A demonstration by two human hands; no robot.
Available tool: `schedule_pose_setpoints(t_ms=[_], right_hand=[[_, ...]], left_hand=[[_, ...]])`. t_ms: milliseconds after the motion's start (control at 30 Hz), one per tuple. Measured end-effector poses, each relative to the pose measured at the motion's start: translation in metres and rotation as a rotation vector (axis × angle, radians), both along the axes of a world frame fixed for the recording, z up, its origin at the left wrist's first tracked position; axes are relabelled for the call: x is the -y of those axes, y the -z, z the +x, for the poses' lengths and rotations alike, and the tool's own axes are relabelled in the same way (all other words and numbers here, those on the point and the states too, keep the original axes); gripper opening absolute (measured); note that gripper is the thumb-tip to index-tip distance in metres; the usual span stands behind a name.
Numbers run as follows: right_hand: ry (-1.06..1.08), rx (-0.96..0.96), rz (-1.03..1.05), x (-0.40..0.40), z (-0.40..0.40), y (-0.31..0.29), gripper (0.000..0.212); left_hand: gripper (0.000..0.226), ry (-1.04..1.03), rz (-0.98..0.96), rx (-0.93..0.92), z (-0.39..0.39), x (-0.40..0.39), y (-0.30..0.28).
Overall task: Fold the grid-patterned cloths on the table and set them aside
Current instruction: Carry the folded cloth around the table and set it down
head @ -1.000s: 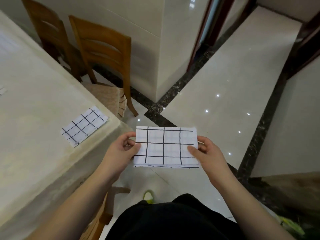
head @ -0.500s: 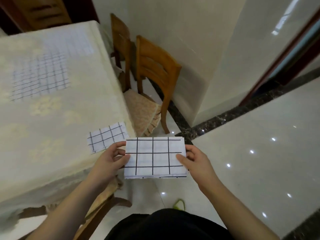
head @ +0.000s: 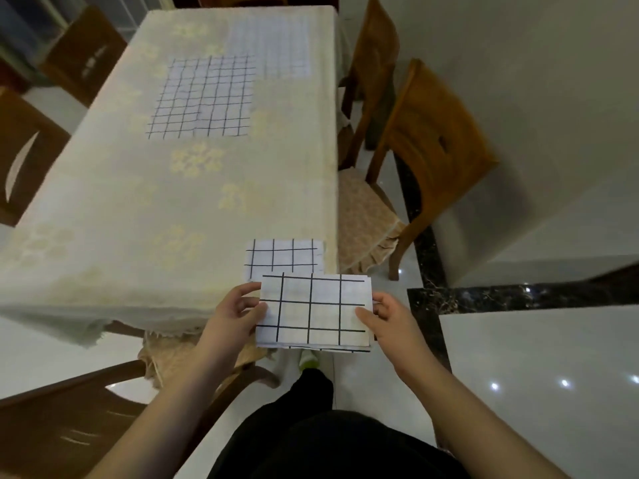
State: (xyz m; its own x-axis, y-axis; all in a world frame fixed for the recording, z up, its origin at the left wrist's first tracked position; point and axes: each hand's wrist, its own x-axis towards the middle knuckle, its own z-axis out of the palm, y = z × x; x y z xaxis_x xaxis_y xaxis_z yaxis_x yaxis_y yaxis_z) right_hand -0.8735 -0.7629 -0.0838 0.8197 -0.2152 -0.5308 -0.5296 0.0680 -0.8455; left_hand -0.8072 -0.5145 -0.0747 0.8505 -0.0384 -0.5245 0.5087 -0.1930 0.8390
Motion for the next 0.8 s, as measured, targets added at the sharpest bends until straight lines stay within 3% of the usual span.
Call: schedule_pose_setpoints(t_ms=[167, 433, 667, 800], right_hand=[[-0.097, -0.072, -0.034, -0.012, 0.057, 0.020, 0.021], [-0.169, -0.196, -0.176, -0.031, 0.139, 0.061, 0.007], [-0.295, -0.262, -0.275, -0.039, 0.175, 0.084, 0.015], [-0.296, -0.257, -0.368, -0.037, 0.183, 0.095, 0.008]], left_hand=[[0.024, -0.056, 0.066, -0.013, 0.045, -0.012, 0.028], [0.029, 0.048, 0.325, -0.053, 0.109, -0.028, 0.071], [0.031, 0.155, 0.480, -0.029, 0.145, -0.036, 0.099], [0.032, 0.205, 0.511, -0.003, 0.149, -0.037, 0.111]])
